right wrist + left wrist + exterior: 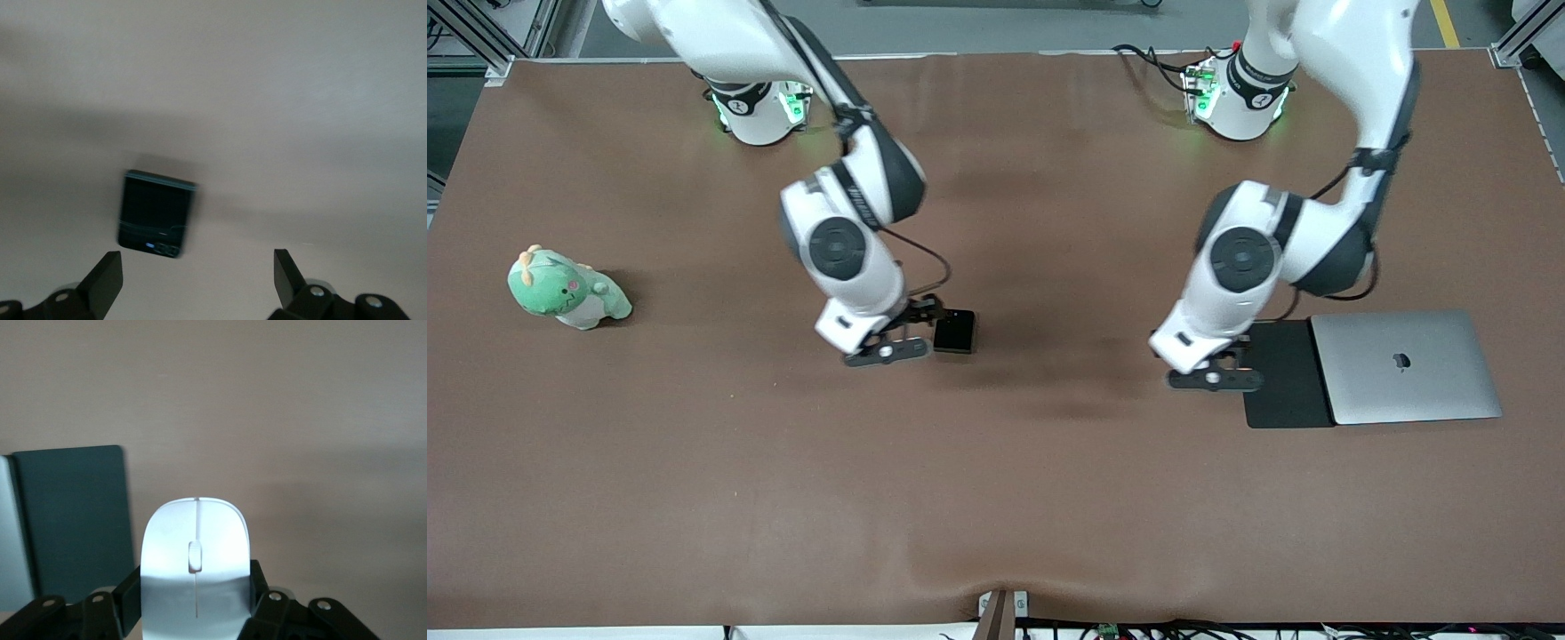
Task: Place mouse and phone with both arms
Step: 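Carry the mouse to the pad while the right gripper reaches the phone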
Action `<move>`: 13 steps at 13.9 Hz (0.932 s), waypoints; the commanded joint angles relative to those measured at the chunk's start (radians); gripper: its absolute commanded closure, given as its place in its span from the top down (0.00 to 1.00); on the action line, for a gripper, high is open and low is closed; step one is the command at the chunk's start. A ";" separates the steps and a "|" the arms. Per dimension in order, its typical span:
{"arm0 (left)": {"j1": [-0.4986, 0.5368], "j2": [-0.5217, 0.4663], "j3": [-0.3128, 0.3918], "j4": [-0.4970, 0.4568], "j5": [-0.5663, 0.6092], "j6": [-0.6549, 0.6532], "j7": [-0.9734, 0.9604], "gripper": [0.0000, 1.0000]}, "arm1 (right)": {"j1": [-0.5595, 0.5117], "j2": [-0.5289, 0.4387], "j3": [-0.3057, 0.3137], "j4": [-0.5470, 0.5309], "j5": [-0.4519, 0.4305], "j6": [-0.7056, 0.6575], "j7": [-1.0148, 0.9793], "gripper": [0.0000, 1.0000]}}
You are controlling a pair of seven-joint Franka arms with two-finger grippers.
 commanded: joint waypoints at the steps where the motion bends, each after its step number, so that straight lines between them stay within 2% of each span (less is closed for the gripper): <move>1: 0.088 -0.032 -0.014 -0.095 0.004 0.091 0.078 0.42 | 0.057 0.069 -0.013 0.015 0.010 0.073 0.099 1.00; 4: 0.185 -0.001 -0.014 -0.156 0.000 0.234 0.162 0.42 | 0.091 0.099 -0.015 -0.033 0.002 0.179 0.151 1.00; 6: 0.229 0.048 -0.014 -0.155 0.000 0.285 0.181 0.42 | 0.096 0.099 -0.015 -0.075 0.002 0.224 0.151 1.00; 11: 0.277 0.134 -0.014 -0.153 0.002 0.377 0.225 0.44 | 0.127 0.132 -0.015 -0.095 -0.001 0.328 0.229 1.00; 13: 0.311 0.151 -0.020 -0.149 0.001 0.382 0.276 0.55 | 0.140 0.142 -0.018 -0.104 -0.002 0.345 0.231 1.00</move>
